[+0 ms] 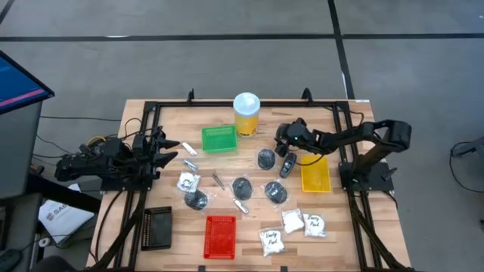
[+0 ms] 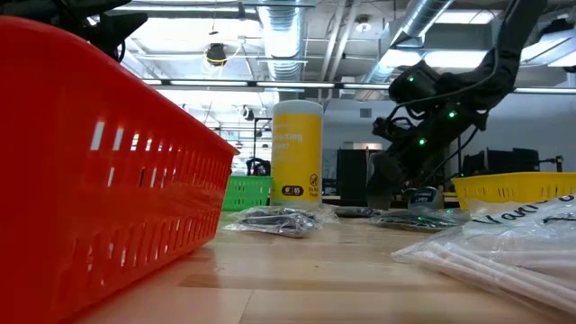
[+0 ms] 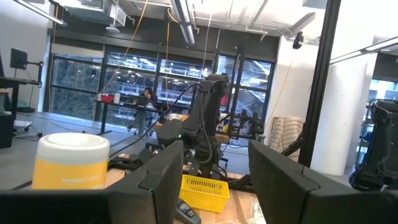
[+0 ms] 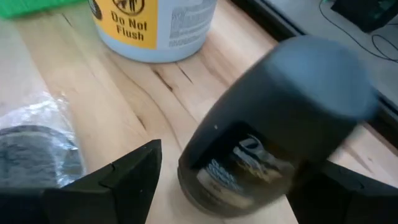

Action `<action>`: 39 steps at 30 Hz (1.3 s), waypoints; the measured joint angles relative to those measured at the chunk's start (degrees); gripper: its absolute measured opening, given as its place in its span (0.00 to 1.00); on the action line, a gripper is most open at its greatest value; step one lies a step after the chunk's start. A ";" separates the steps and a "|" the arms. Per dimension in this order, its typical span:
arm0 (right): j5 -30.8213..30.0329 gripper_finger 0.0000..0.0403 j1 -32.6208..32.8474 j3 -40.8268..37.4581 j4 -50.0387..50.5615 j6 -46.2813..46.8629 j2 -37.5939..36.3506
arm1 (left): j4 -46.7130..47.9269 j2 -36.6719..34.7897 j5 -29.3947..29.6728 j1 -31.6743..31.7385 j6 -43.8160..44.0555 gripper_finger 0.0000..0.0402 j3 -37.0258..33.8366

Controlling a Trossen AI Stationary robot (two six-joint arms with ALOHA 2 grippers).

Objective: Pick & Place Travel size toiletries
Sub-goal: Put the gray deodorant into the red bin

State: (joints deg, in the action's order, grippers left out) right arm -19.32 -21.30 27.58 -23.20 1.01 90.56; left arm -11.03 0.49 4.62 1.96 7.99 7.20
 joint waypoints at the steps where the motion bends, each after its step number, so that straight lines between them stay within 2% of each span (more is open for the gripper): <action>1: -0.02 0.74 0.00 0.43 0.00 -0.44 0.69 | 0.00 0.00 0.02 -0.02 0.00 0.43 0.00; 12: -0.17 0.72 -0.19 2.40 0.00 -2.27 4.35 | 0.04 0.00 0.02 0.00 0.00 0.43 0.01; 15: -0.18 0.65 -0.46 2.40 0.01 -2.12 4.35 | 0.07 0.00 0.01 -0.01 0.00 0.43 0.00; 19: -0.19 0.50 -0.66 2.40 -0.13 -2.11 4.33 | 0.07 0.00 0.00 0.00 0.00 0.43 0.00; 28: -0.20 0.50 -0.66 2.40 0.05 -2.04 4.19 | 0.07 0.00 0.00 0.00 0.00 0.43 0.00; 33: -0.17 0.50 -0.39 2.36 0.53 -1.06 0.79 | 0.07 0.00 0.00 0.00 0.00 0.43 0.00; 39: -0.10 0.50 2.41 2.36 6.08 0.98 -9.10 | 0.07 0.00 0.00 -0.01 0.00 0.43 0.01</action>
State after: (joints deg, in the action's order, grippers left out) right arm -19.42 -18.89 29.93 -17.12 1.99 81.47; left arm -10.96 0.49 4.62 1.95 7.99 7.21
